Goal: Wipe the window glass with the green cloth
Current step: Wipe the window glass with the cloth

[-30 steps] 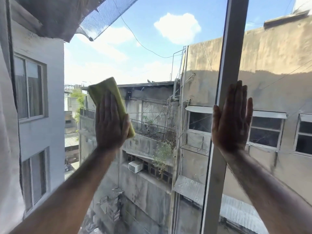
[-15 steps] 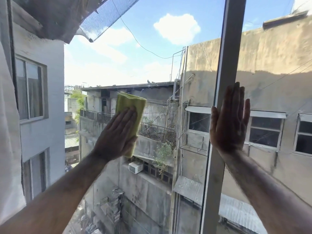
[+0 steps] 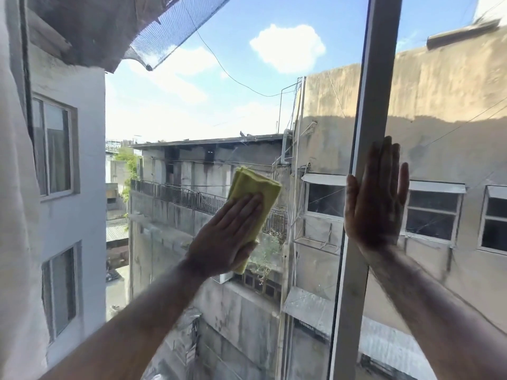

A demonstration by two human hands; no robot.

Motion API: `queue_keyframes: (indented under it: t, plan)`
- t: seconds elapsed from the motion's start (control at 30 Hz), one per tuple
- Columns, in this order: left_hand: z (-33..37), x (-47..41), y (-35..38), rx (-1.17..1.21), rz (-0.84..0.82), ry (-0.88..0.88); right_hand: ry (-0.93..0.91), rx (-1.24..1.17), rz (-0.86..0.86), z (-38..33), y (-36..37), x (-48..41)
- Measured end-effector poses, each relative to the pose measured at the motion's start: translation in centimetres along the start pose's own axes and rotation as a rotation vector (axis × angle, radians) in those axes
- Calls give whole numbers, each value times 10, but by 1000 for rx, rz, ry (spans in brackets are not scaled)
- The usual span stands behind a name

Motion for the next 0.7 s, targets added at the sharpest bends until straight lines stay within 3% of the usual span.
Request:
queue_keyframes:
  t: [0.13,0.23,0.3,0.37,0.47,0.6,0.7]
  plan:
    - [-84,42,-12,-23,18,-405,0,-5,13,0,1,0]
    - [-135,-2,-32,-15,127,-701,-3,-11,23,-1,0,0]
    - [-147,-50,-42,5,187,-773,-2,-15,30,-1,0,0]
    - [-137,-97,-46,23,191,-745,0,-13,34,1,1,0]
    - [-82,-138,-38,25,166,-499,-1,-14,25,1,2,-1]
    - [2,-117,-24,17,47,-233,2,-20,28,3,2,-1]
    - [7,-108,-37,21,60,-151,3,-21,20,2,2,-1]
Point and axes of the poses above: each hand's wrist, its own x-axis away from the middle knuckle, its own y-axis out of the palm, z = x × y, the point moved 9 cm from there along -x, towards the middle knuckle
